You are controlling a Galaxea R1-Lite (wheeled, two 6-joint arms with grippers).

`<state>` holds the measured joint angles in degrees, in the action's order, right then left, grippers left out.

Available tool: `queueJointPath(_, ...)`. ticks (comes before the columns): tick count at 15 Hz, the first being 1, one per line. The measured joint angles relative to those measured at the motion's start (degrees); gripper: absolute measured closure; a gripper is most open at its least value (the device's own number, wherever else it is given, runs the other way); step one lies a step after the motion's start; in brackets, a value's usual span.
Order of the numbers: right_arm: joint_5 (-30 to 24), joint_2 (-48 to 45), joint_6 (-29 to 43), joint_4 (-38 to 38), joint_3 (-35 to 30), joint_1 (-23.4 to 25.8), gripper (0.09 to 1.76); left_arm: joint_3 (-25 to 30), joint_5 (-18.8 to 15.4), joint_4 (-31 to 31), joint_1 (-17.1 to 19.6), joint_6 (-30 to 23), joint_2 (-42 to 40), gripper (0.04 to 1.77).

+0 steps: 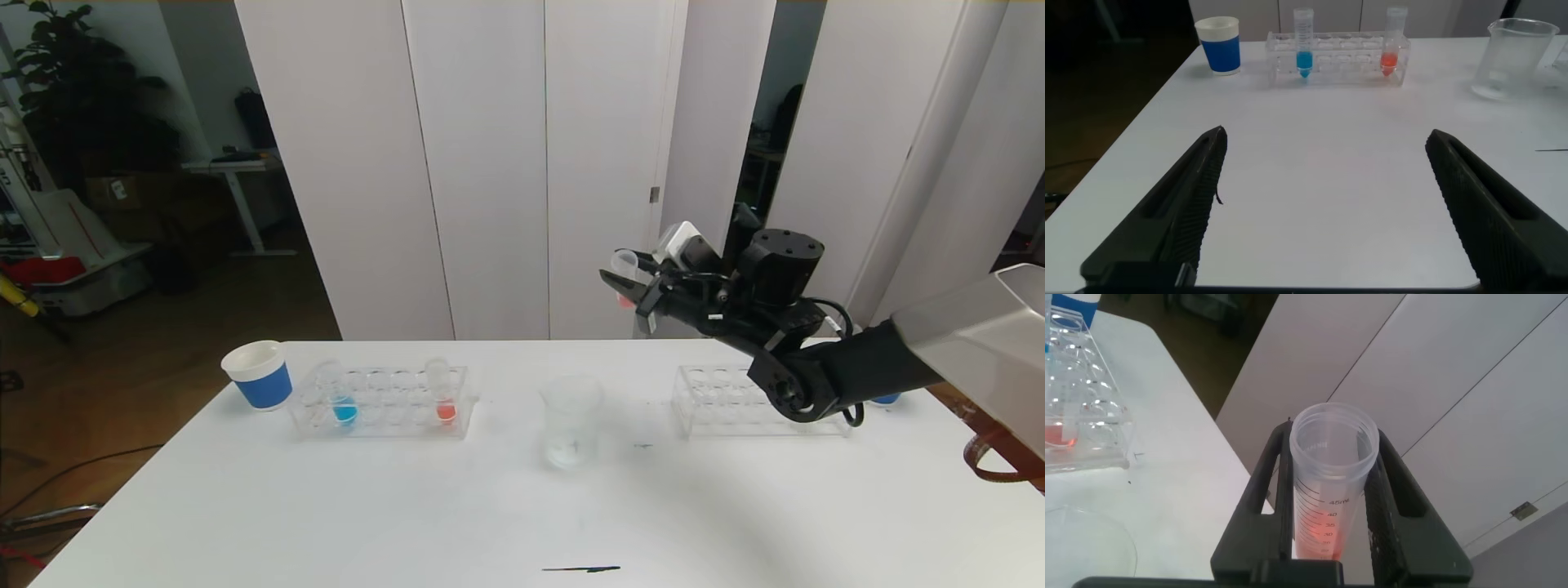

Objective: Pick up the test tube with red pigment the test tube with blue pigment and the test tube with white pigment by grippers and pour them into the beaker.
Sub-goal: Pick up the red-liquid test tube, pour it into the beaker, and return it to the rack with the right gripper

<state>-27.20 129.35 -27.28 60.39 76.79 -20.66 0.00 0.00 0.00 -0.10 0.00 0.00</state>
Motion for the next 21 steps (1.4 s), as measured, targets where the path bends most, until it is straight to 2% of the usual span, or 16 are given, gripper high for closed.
queueJointPath(4,-5.4,0.2,-7.3,0.0,-0.4,-0.6,1.27,0.0,0.0,0.0,0.0,0.0,0.0,0.07)
queueJointPath(8,-7.6,-0.7,-13.8,0.3,-0.4,-0.7,1.27,0.0,0.0,0.0,0.0,0.0,0.0,0.07)
queueJointPath(10,-11.4,-1.2,-18.1,-0.2,-1.0,-0.4,1.27,0.0,0.0,0.0,0.0,0.0,0.0,0.07)
queueJointPath(16,-14.9,-1.3,-35.3,-6.3,0.2,-0.7,1.27,0.0,0.0,0.0,0.0,0.0,0.0,0.07)
queueJointPath(21,-15.9,-0.1,-45.8,-6.3,1.3,-1.7,1.27,0.0,0.0,0.0,0.0,0.0,0.0,0.07)
